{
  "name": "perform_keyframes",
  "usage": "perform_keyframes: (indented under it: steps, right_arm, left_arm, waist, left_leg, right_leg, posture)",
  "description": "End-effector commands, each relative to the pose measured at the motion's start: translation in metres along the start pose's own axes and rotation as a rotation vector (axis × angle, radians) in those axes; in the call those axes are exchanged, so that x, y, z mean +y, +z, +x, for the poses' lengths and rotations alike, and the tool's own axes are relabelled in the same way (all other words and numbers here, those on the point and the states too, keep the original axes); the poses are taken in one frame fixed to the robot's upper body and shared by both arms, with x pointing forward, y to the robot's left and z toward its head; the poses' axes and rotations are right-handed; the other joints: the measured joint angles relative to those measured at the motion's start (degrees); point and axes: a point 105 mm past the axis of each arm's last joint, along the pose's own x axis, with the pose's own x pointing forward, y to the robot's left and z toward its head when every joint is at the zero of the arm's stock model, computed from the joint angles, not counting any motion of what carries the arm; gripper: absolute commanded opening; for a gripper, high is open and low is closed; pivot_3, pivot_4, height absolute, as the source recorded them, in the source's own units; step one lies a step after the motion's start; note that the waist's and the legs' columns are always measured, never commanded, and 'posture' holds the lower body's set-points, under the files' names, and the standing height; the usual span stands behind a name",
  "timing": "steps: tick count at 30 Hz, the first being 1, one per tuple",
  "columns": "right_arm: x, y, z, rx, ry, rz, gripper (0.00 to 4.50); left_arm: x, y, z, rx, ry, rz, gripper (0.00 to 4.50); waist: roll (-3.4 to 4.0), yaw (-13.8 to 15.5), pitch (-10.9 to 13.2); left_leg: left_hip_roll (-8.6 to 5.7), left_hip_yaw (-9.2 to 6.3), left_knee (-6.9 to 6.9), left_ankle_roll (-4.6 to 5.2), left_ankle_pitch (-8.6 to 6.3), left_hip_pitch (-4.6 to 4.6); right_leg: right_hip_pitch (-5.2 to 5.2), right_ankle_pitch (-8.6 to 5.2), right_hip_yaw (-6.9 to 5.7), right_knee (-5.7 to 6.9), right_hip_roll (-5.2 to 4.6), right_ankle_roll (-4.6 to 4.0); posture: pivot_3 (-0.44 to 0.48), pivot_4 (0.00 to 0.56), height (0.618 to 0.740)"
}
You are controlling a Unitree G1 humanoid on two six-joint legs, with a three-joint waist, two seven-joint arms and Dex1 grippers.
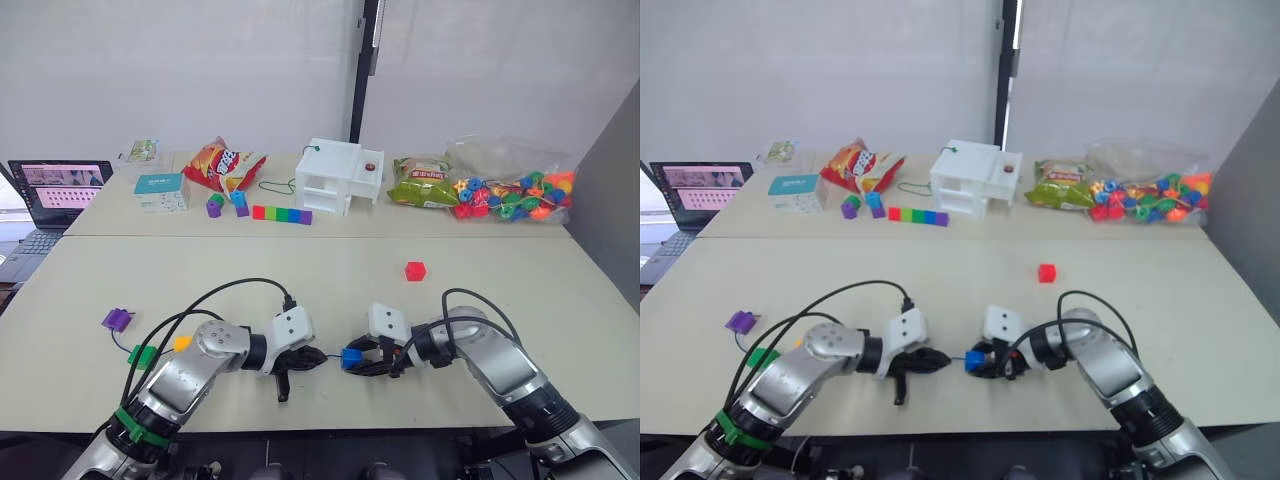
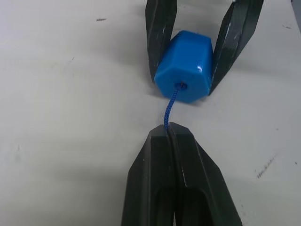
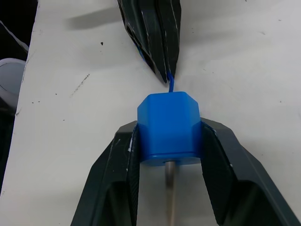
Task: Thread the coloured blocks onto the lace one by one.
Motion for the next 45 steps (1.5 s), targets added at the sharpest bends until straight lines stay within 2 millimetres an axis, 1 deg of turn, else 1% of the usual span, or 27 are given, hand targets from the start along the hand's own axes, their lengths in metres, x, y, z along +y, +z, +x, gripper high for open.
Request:
perform_keyframes:
  steps: [1, 5, 9, 11, 14, 15, 16, 18, 22, 23, 25, 26, 29, 32, 34, 37, 40, 45]
  right_arm:
    - [0.002, 0.001, 0.003, 0.004, -0.001, -0.011, 1.32]
    - [0.003, 0.001, 0.004, 0.006, 0.001, -0.011, 1.32]
    - [0.004, 0.001, 0.005, 0.009, 0.002, -0.009, 1.32]
    - [0.003, -0.001, 0.005, 0.016, 0.0, -0.005, 1.32]
    - [-0.002, 0.0, 0.004, 0.001, -0.038, 0.007, 1.32]
    - [-0.003, 0.002, 0.003, -0.009, -0.05, 0.005, 2.12]
    - [-0.004, 0.003, 0.002, -0.016, -0.057, 0.008, 2.37]
    - [-0.003, 0.004, 0.0, -0.019, -0.057, 0.02, 3.0]
    - [-0.002, 0.007, -0.006, -0.021, -0.06, 0.017, 4.35]
    - [-0.001, 0.008, -0.007, -0.022, -0.059, 0.019, 4.5]
    - [-0.002, 0.009, -0.013, -0.026, -0.077, 0.02, 4.5]
    - [-0.002, 0.01, -0.017, -0.026, -0.087, 0.021, 4.5]
    - [-0.003, 0.004, -0.036, -0.011, -0.122, 0.031, 4.5]
    - [-0.001, -0.003, -0.047, 0.006, -0.136, 0.046, 4.5]
    - [0.0, -0.006, -0.052, 0.015, -0.141, 0.053, 4.5]
    - [0.001, -0.012, -0.054, 0.029, -0.145, 0.06, 4.5]
    - [0.001, -0.013, -0.051, 0.026, -0.149, 0.06, 4.5]
    - [0.001, -0.018, -0.043, 0.03, -0.155, 0.054, 4.5]
  left_arm:
    - [-0.005, 0.02, 0.01, -0.038, -0.053, 0.083, 0.0]
    - [-0.005, 0.029, 0.016, -0.055, -0.071, 0.101, 0.0]
    - [-0.006, 0.028, 0.016, -0.038, -0.084, 0.082, 0.0]
    - [-0.004, 0.029, 0.014, -0.05, -0.077, 0.041, 0.0]
    - [-0.004, 0.028, 0.008, -0.036, -0.088, 0.037, 0.85]
    - [-0.006, 0.029, 0.006, -0.034, -0.099, 0.038, 1.26]
    - [-0.007, 0.029, 0.004, -0.033, -0.105, 0.039, 1.49]
    - [-0.008, 0.03, 0.0, -0.029, -0.112, 0.039, 2.16]
    - [-0.008, 0.033, -0.009, -0.015, -0.107, 0.059, 3.44]
    - [-0.009, 0.034, -0.01, -0.015, -0.114, 0.064, 3.81]
    - [-0.014, 0.041, -0.007, -0.025, -0.136, 0.067, 4.48]
    - [-0.016, 0.041, -0.003, -0.015, -0.144, 0.08, 4.48]
    - [-0.01, 0.037, 0.016, 0.001, -0.115, 0.095, 4.48]
    - [-0.011, 0.038, 0.027, -0.015, -0.131, 0.078, 4.48]
    - [-0.01, 0.035, 0.032, -0.01, -0.136, 0.075, 4.48]
    - [-0.013, 0.024, 0.037, 0.026, -0.162, 0.068, 4.48]
    - [-0.01, 0.02, 0.041, 0.039, -0.161, 0.074, 3.63]
    - [-0.012, 0.013, 0.041, 0.072, -0.183, 0.094, 1.96]
  waist:
    - [0.0, 0.0, 0.0]
    - [0.0, -0.01, 0.0]
    - [0.0, -0.01, 0.0]
    - [-0.01, -0.03, 0.0]
    - [-0.01, -0.05, 0.0]
    - [-0.01, -0.08, 0.0]
    - [-0.01, -0.18, 0.0]
    - [0.0, -0.19, 0.0]
    - [0.0, -0.17, 0.0]
    - [0.0, -0.11, 0.0]
    - [0.0, 0.16, 0.0]
    - [-0.01, 0.35, 0.0]
    - [0.0, 0.7, 0.0]
    - [-0.01, 0.46, 0.0]
    - [-0.01, 0.16, 0.0]
    - [0.0, -0.19, 0.0]
    - [0.0, 0.0, 0.0]
    - [0.0, 0.1, 0.0]
  left_leg:
    - [0.0, 0.0, 0.0, 0.0, 0.0, -0.01]
    - [0.0, 0.0, 0.0, 0.0, 0.0, 0.0]
    - [0.0, 0.0, 0.04, 0.0, 0.0, 0.01]
    - [0.0, 0.0, 0.06, 0.0, 0.0, 0.01]
    - [0.01, -0.01, 0.06, 0.0, 0.0, 0.02]
    - [0.01, -0.01, 0.06, 0.0, 0.0, 0.01]
    - [0.02, -0.01, 0.05, 0.0, 0.0, 0.02]
    - [0.01, -0.01, 0.04, 0.0, 0.0, -0.03]
    - [0.02, -0.01, 0.04, 0.0, 0.0, -0.04]
    - [0.01, -0.01, 0.04, 0.0, 0.0, -0.04]
    - [0.0, -0.01, 0.06, 0.0, 0.0, -0.08]
    - [-0.01, -0.01, 0.07, 0.01, 0.0, -0.09]
    - [-0.04, -0.03, 0.16, 0.04, -0.02, -0.2]
    - [-0.05, -0.02, 0.2, 0.07, -0.04, -0.2]
    - [-0.01, -0.03, 0.19, 0.07, -0.03, -0.2]
    - [0.01, -0.02, 0.15, 0.07, -0.03, -0.18]
    - [0.01, -0.02, 0.15, 0.06, -0.03, -0.16]
    - [0.0, -0.02, 0.17, 0.07, -0.03, -0.15]
  right_leg:
    - [-0.01, 0.0, 0.0, 0.0, 0.0, 0.0]
    - [0.02, 0.0, 0.0, -0.01, 0.01, 0.0]
    - [0.05, 0.0, 0.0, 0.0, 0.01, 0.0]
    - [0.05, 0.0, 0.0, 0.0, 0.01, 0.01]
    - [0.04, 0.0, 0.0, 0.02, 0.02, 0.01]
    - [0.03, 0.0, 0.0, 0.02, 0.03, 0.01]
    - [0.03, 0.0, 0.0, 0.02, 0.04, 0.0]
    - [-0.05, 0.0, 0.01, 0.05, 0.03, 0.0]
    - [-0.05, 0.0, 0.01, 0.04, 0.02, 0.0]
    - [-0.05, 0.0, 0.01, 0.04, 0.01, 0.0]
    - [-0.05, 0.0, 0.0, 0.02, 0.0, 0.01]
    - [-0.03, 0.0, -0.01, 0.0, -0.02, 0.01]
    - [-0.03, 0.02, -0.05, -0.04, -0.05, 0.04]
    - [-0.01, 0.03, -0.02, -0.08, -0.01, 0.06]
    - [-0.05, 0.02, -0.03, -0.07, 0.04, 0.06]
    - [-0.06, 0.02, 0.02, -0.07, 0.08, 0.05]
    - [-0.04, 0.02, 0.01, -0.07, 0.06, 0.05]
    - [-0.02, 0.02, 0.01, -0.07, 0.04, 0.05]
  posture:
    - [0.0, 0.15, 0.74]
    - [0.0, 0.15, 0.74]
    - [0.0, 0.15, 0.74]
    - [0.0, 0.15, 0.74]
    - [0.0, 0.15, 0.74]
    - [0.0, 0.15, 0.74]
    - [0.0, 0.15, 0.74]
    - [0.0, 0.15, 0.74]
    - [0.0, 0.15, 0.74]
    - [0.0, 0.15, 0.74]
    - [0.0, 0.15, 0.74]
    - [0.0, 0.15, 0.74]
    - [0.0, 0.15, 0.74]
    - [0.0, 0.15, 0.74]
    - [0.0, 0.15, 0.74]
    - [0.0, 0.15, 0.74]
    - [0.0, 0.15, 0.74]
    - [0.0, 0.15, 0.74]
